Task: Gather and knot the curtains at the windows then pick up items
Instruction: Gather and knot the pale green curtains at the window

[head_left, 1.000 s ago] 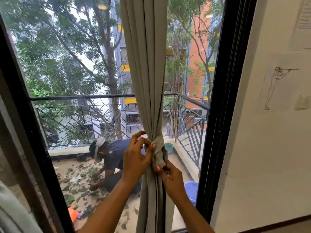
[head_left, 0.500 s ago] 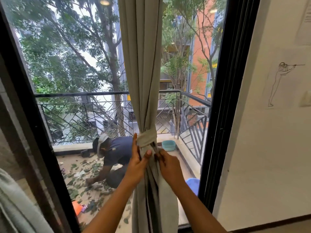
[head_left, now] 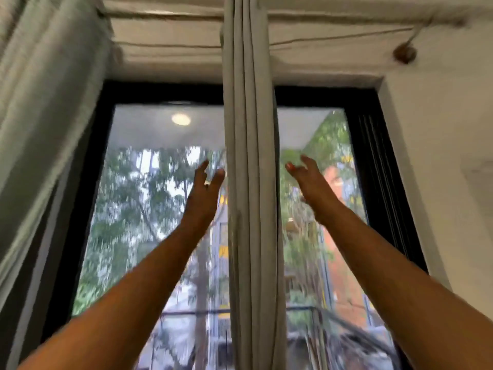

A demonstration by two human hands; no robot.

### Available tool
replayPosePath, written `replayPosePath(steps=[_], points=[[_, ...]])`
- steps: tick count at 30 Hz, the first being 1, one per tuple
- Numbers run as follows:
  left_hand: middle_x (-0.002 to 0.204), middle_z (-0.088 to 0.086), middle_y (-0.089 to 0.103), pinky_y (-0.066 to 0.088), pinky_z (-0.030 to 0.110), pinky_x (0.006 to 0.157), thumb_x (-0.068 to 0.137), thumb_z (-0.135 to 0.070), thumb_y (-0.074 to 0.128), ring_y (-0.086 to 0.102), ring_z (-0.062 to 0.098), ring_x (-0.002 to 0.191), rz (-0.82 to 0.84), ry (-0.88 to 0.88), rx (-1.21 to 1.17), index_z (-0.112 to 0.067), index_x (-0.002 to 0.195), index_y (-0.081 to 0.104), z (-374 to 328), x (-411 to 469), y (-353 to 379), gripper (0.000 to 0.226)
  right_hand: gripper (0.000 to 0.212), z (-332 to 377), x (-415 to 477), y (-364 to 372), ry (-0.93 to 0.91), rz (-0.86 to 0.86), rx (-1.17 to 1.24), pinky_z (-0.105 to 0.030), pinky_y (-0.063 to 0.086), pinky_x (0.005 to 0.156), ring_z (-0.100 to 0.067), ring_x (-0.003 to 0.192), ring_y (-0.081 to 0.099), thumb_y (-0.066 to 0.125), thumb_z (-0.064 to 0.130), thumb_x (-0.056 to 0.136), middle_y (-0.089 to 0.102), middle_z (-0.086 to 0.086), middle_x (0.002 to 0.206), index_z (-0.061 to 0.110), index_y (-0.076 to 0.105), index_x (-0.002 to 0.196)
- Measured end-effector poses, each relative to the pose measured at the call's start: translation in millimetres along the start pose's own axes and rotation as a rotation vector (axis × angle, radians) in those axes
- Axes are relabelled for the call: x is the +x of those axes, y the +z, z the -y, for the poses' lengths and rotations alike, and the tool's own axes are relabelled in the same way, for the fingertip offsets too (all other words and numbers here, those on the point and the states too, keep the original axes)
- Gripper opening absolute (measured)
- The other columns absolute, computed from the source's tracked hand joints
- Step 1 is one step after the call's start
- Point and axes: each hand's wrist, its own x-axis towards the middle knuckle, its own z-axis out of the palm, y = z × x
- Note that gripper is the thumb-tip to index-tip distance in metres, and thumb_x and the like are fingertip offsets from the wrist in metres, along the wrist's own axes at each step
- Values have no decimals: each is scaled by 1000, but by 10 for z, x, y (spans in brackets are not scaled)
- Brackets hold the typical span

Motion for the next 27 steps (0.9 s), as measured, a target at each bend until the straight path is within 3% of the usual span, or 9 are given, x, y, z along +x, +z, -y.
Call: replayPosePath(steps=[3,6,11,13,15,18,21,23,27], points=[[150,9,37,33,40,103,94,-46,51,39,27,134,73,42,-7,-27,150,20,-465,894,227,67,79,561,735,236,-79,10,-2,-43,31,104,-28,137,31,57,49,88,24,-6,154,29,11,149],[125,5,52,46,40,92,92,-34,61,53,25,112,117,48,37,-17,143,35,-523,1273,408,60,84,668,1129,411,-125,55,-256,-41,43,97,-30,121,47,70,42,79,46,-10,136,21,24,146],[105,16,69,49,29,79,89,-24,63,64,30,98,-113,159,337,-3,111,66,-201,1225,462,31,27,354,1057,425,-350,-205,-1050,-35,44,81,-39,105,55,51,13,88,59,-23,115,3,54,113],[93,15,70,45,25,68,90,-27,61,65,28,87,-80,227,512,-3,100,69,-22,881,384,27,22,82,654,506,-341,-79,-1137,-34,44,76,-38,99,59,52,12,88,62,-22,108,3,57,108],[82,11,70,44,23,59,90,-32,62,64,20,73,102,222,638,-6,93,70,188,486,269,28,23,-203,235,515,-178,263,-1163,-32,47,75,-32,93,62,59,15,86,63,-17,104,4,59,107],[64,1,72,52,25,66,85,-55,60,68,12,59,152,238,470,-16,76,73,264,216,-48,42,33,-235,-6,279,126,470,-703,-35,55,72,-26,92,64,66,33,85,65,-11,104,7,62,106],[96,4,73,51,38,87,83,-69,41,68,22,92,-250,258,80,-24,93,69,96,697,-172,54,47,-29,466,124,53,-116,-63,-42,48,90,-28,111,55,53,49,89,59,-10,124,13,59,118],[132,7,57,37,36,104,92,-60,39,50,21,124,-152,169,-182,-22,123,55,-130,1024,-23,52,57,126,826,186,-32,-285,75,-46,34,104,-30,129,40,44,52,93,39,-9,146,21,38,140],[123,13,63,53,32,94,99,-51,34,63,26,108,318,3,-392,-11,133,49,-360,1238,424,55,65,283,1202,600,50,201,276,-44,46,99,-28,114,59,38,64,89,57,-13,130,20,45,137]])
